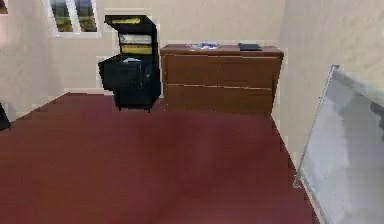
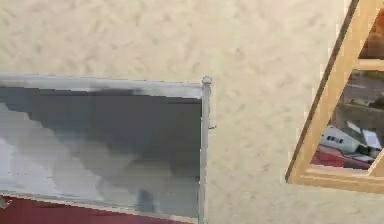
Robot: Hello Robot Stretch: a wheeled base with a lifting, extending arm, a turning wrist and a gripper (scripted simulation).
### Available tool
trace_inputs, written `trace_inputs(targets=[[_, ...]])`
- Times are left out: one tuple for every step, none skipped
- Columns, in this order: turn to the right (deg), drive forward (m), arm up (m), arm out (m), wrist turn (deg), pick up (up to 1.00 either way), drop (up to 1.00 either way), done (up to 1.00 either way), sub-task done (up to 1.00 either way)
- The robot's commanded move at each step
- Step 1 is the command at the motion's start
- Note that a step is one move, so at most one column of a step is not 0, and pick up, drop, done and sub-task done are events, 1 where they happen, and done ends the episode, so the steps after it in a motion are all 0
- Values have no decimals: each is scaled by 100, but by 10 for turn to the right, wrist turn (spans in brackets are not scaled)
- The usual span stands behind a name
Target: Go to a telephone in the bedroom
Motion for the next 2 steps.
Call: trace_inputs(targets=[[0, 100, 0, 0, 0, 0, 0, 0, 0], [0, 95, 0, 0, 0, 0, 0, 0, 0]])
